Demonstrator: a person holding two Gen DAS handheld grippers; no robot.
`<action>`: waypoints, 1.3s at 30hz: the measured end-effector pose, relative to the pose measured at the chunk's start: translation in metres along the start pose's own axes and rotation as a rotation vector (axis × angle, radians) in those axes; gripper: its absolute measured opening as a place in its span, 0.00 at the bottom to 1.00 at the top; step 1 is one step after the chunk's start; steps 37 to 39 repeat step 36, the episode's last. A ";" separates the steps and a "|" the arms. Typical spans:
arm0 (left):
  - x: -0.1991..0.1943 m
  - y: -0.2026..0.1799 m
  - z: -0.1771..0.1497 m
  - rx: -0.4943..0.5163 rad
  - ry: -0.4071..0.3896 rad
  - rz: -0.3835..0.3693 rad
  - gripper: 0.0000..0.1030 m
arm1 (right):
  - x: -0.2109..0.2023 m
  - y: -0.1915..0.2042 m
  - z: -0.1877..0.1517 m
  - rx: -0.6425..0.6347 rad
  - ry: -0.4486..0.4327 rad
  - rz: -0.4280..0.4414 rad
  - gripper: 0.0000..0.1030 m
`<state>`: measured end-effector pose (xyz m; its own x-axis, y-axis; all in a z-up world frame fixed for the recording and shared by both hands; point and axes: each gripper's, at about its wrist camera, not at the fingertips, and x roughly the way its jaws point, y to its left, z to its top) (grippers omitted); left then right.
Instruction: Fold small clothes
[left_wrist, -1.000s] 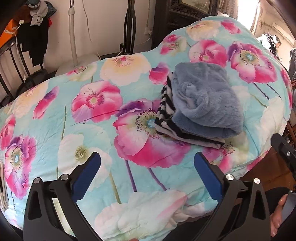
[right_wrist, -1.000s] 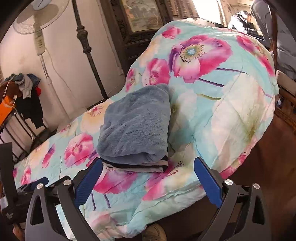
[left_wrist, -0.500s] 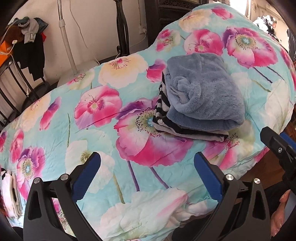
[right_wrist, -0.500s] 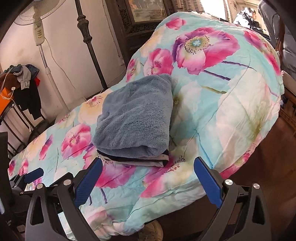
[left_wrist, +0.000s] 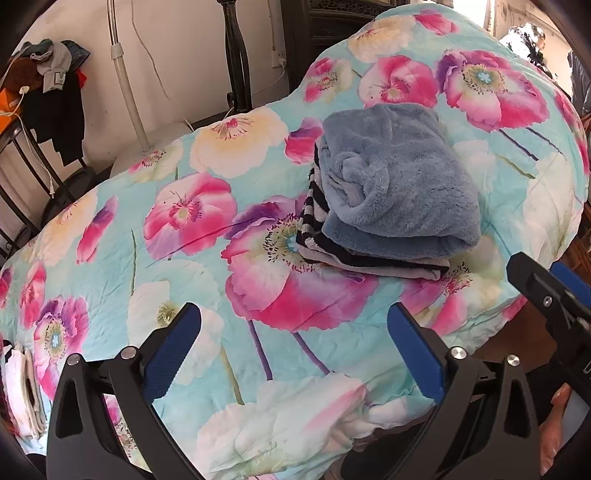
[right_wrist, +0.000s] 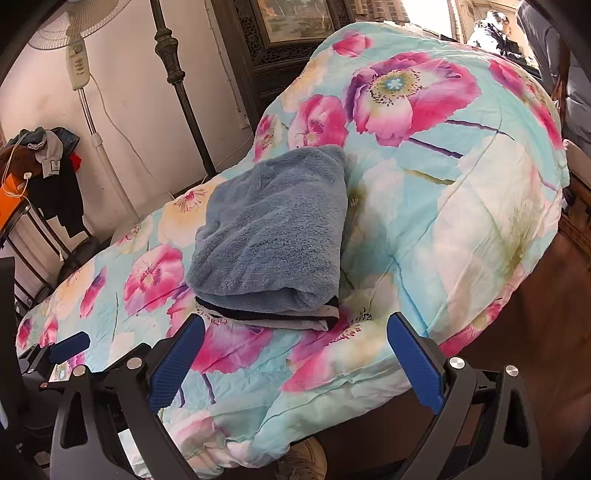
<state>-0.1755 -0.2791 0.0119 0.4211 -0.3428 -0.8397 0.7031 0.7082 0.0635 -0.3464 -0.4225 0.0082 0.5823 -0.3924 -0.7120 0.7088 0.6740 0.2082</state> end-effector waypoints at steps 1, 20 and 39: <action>0.000 -0.001 0.000 0.002 -0.001 0.001 0.95 | 0.000 0.000 0.000 0.002 0.000 0.001 0.96; -0.003 -0.015 0.000 0.049 -0.045 0.025 0.95 | 0.001 -0.005 0.002 0.034 0.009 0.012 0.96; -0.008 -0.018 0.002 0.059 -0.050 0.019 0.95 | 0.003 -0.010 0.005 0.064 0.018 0.021 0.96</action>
